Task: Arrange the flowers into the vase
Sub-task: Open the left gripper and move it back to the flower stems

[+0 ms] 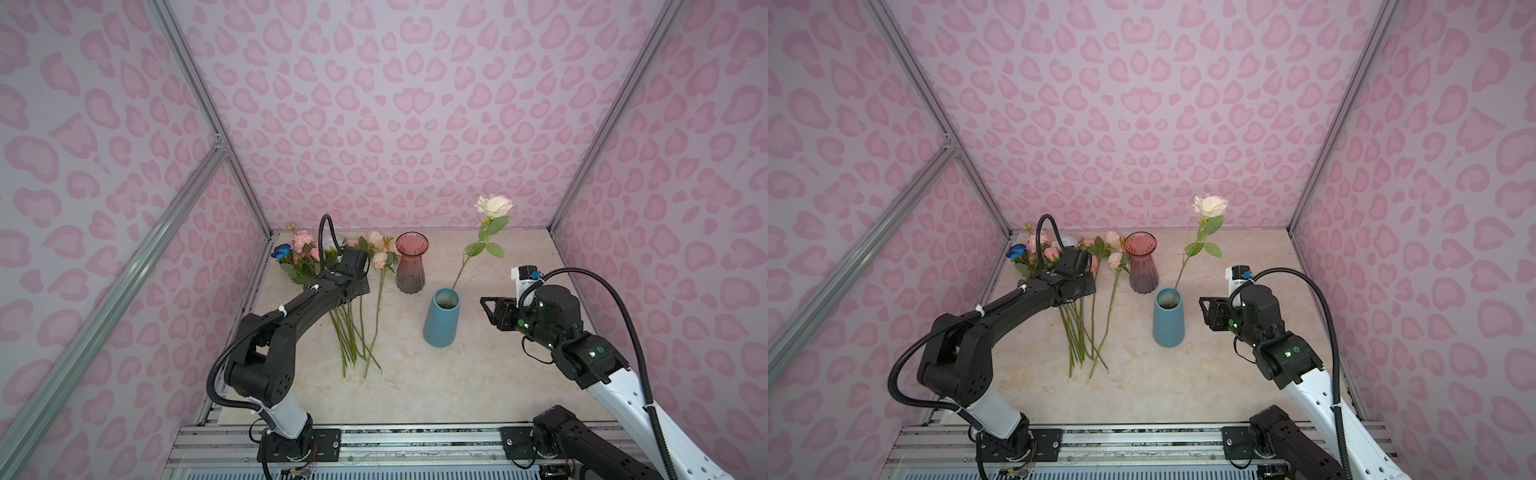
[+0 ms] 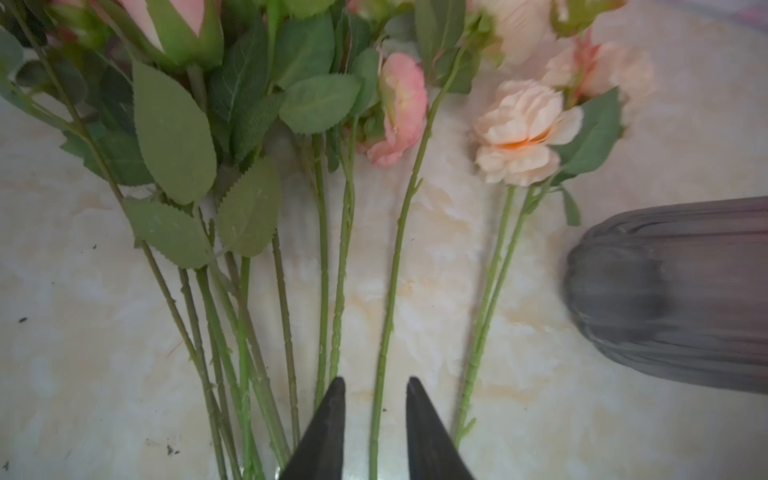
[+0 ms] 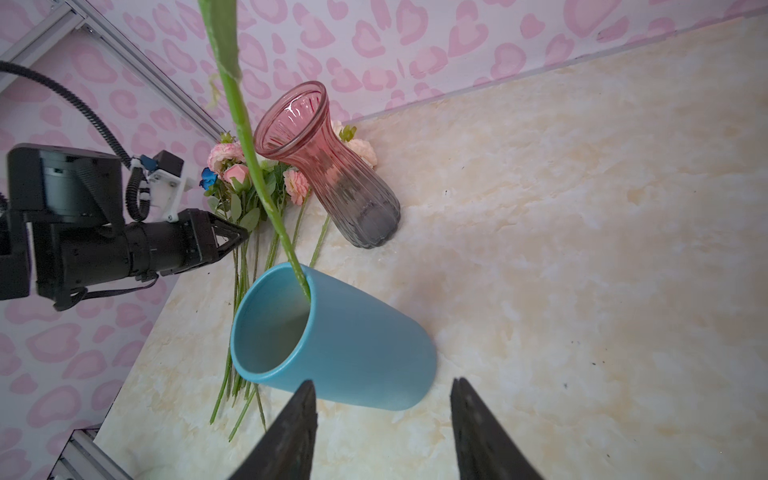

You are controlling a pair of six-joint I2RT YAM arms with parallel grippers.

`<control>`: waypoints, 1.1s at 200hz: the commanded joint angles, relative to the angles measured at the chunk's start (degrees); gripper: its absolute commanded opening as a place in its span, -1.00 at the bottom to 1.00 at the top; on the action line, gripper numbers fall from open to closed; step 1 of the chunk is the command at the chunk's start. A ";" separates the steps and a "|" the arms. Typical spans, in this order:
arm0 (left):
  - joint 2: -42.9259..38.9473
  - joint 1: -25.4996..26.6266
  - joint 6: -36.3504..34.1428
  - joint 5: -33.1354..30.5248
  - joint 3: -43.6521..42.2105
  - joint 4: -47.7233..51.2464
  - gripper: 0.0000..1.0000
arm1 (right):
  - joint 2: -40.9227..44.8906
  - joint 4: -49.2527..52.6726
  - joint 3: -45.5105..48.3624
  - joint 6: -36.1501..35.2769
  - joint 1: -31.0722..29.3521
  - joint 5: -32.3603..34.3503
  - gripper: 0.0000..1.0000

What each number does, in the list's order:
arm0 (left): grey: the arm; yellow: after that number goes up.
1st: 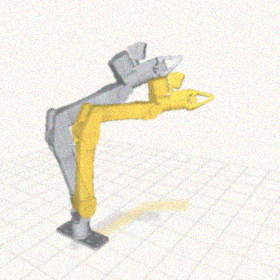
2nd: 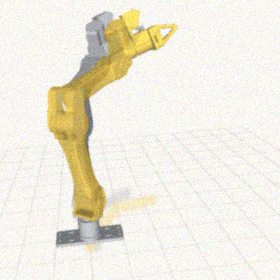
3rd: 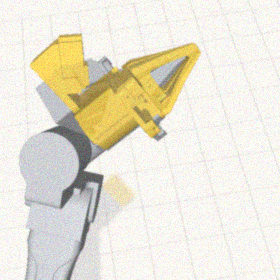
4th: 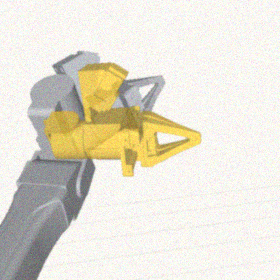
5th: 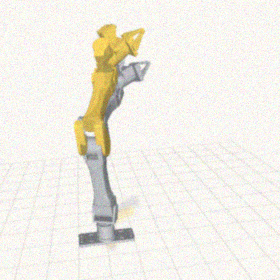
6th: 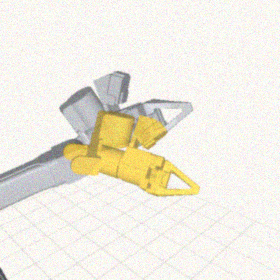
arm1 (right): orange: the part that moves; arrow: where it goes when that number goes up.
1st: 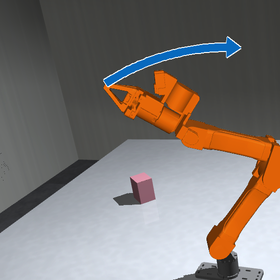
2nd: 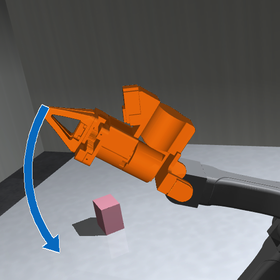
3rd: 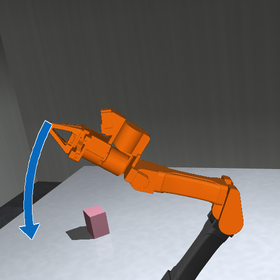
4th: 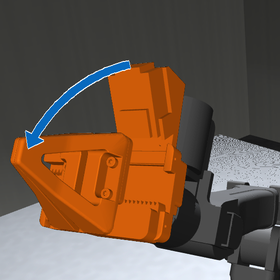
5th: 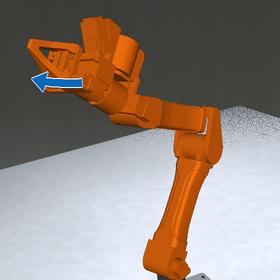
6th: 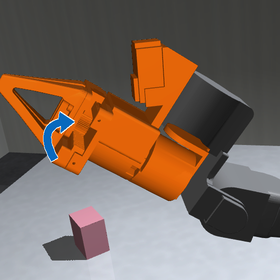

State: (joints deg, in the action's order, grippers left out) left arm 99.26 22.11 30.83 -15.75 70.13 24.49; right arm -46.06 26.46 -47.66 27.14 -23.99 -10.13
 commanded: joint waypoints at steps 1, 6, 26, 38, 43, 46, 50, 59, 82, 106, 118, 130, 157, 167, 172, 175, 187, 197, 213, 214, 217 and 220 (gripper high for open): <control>2.07 -0.35 3.79 -4.58 1.79 4.08 -0.45 | 0.20 -1.14 0.74 -1.25 -0.01 -0.22 0.07; 1.93 -0.39 4.27 -5.28 1.70 4.07 -0.44 | 0.35 -1.19 0.93 -1.36 -0.02 -0.11 0.07; 0.49 -1.86 6.30 -7.68 0.02 4.00 -0.42 | 0.37 -1.32 1.62 -1.72 0.01 -0.20 0.07; -0.03 -3.70 6.93 -5.95 -1.30 3.29 -0.44 | 0.19 -1.62 1.99 -1.89 0.08 -0.21 0.07; -0.12 -4.37 7.08 -5.68 -1.88 2.94 -0.45 | 0.03 -1.74 2.18 -2.01 0.05 -0.31 0.07; -0.08 -4.63 7.01 -5.43 -2.26 2.62 -0.46 | 0.01 -1.94 2.28 -2.15 0.06 -0.28 0.07; 0.03 -5.05 6.89 -5.03 -2.60 2.24 -0.46 | -0.07 -2.19 2.51 -2.17 0.06 -0.31 0.07; 0.58 -5.65 6.62 -3.63 -2.85 1.76 -0.47 | -0.38 -2.67 2.88 -2.41 0.15 -0.25 0.07; 2.17 -6.02 6.32 -1.60 -2.84 0.71 -0.48 | -1.37 -3.41 3.25 -2.39 0.14 -0.40 0.06; 4.47 -6.06 5.91 -0.26 -1.87 0.03 -0.54 | -1.65 -3.42 2.98 -2.39 0.28 -0.77 0.04; 5.01 -6.05 6.00 -0.36 -1.77 0.03 -0.55 | -1.26 -3.12 2.83 -2.51 0.21 -0.42 0.04; 5.06 -6.11 6.17 -0.76 -2.04 0.04 -0.55 | -0.93 -2.70 2.70 -2.62 0.30 -0.05 0.04; 4.77 -6.10 6.26 -1.05 -3.54 -0.86 -0.70 | -0.53 -2.26 2.99 -2.70 0.59 0.18 0.03; 4.33 -6.11 6.22 -0.96 -4.06 -1.32 -0.82 | -0.45 -2.22 2.99 -2.54 0.61 0.20 0.02; 4.00 -6.05 6.19 -0.75 -4.33 -1.40 -0.87 | -0.35 -2.22 3.01 -2.52 0.61 0.13 0.02; 3.86 -6.09 6.18 -0.57 -4.38 -1.53 -0.90 | -0.35 -2.20 2.93 -2.53 0.65 0.07 0.02; 3.03 -6.10 5.84 0.28 -4.47 -1.79 -0.94 | -0.34 -2.22 2.84 -2.47 0.67 -0.09 0.02; 2.38 -6.09 5.57 0.76 -4.37 -1.68 -0.94 | -0.34 -2.29 2.69 -2.44 0.69 -0.10 0.01; 0.48 -6.09 5.29 1.40 -4.18 -1.57 -0.94 | -0.34 -2.29 2.48 -2.21 0.69 -0.20 0.01; 0.31 -6.10 5.29 1.54 -4.19 -1.56 -0.94 | -0.30 -2.29 2.48 -2.19 0.70 -0.18 0.01; -0.18 -6.11 5.29 1.70 -4.22 -1.55 -0.94 | -0.27 -2.34 2.40 -2.15 0.67 -0.20 0.01; -0.66 -6.06 5.29 2.09 -4.28 -1.55 -0.94 | -0.26 -2.35 2.35 -2.10 0.69 -0.16 0.01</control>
State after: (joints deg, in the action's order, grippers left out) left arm 101.73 16.01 36.29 -15.22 65.71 24.10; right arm -46.48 24.73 -44.84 24.88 -23.35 -10.48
